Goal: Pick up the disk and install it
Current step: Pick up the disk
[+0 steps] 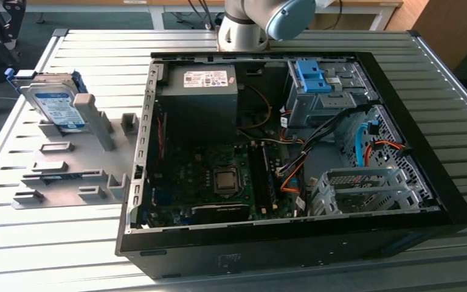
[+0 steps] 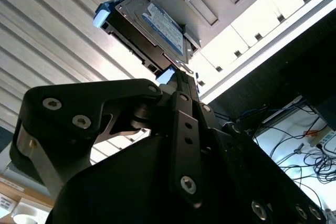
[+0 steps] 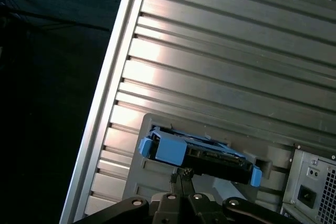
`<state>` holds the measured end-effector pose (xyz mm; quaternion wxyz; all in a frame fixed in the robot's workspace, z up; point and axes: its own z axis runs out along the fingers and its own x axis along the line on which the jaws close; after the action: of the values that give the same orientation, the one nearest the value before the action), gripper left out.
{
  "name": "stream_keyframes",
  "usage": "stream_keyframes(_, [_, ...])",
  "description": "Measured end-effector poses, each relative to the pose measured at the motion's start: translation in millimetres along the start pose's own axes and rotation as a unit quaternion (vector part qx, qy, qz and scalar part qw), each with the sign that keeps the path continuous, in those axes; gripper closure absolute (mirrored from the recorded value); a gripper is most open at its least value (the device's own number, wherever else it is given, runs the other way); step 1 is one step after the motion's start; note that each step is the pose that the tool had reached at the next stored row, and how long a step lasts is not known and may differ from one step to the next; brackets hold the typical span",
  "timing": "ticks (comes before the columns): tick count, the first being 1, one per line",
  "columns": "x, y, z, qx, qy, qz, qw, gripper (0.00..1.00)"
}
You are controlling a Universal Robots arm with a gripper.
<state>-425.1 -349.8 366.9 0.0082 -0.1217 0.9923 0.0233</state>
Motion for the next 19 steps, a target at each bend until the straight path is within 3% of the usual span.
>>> stream_keyframes(19, [0.0,0.0,0.0,-0.0007,0.0015,-0.033,0.9995,0.89])
